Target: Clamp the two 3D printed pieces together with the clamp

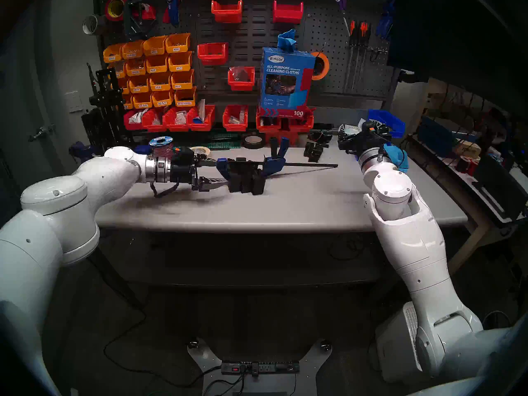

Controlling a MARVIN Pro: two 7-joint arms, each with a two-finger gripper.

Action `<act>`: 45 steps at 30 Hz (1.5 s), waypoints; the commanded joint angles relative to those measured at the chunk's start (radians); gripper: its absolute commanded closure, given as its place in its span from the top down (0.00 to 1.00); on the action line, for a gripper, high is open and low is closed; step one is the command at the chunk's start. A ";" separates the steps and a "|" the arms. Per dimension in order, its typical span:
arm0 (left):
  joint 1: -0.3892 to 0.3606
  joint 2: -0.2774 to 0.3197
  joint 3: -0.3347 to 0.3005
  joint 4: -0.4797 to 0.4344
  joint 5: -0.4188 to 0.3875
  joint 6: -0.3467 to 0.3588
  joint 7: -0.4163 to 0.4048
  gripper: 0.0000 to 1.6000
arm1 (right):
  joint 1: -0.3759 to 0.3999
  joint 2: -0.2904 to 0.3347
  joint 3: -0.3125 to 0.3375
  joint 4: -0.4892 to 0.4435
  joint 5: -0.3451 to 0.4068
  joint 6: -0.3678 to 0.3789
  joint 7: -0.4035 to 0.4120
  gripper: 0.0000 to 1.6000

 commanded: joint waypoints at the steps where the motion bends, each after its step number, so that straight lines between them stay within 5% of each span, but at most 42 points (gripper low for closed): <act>1: -0.021 0.004 -0.009 0.006 -0.009 -0.008 -0.073 1.00 | 0.009 0.000 -0.005 -0.015 -0.003 -0.003 0.003 1.00; 16: -0.080 0.066 -0.014 -0.065 -0.004 -0.027 -0.071 1.00 | 0.016 -0.004 -0.018 -0.004 0.005 -0.016 0.010 1.00; 30: -0.184 0.218 -0.051 -0.153 -0.002 -0.084 -0.044 1.00 | 0.022 0.000 -0.013 -0.006 0.012 -0.038 0.024 1.00; 43: -0.161 0.356 -0.048 -0.310 -0.003 -0.097 0.000 1.00 | 0.011 0.013 0.007 -0.022 0.020 -0.061 0.043 1.00; 45: -0.147 0.409 -0.048 -0.387 -0.011 -0.089 -0.005 1.00 | 0.002 0.019 0.015 -0.031 0.024 -0.065 0.048 1.00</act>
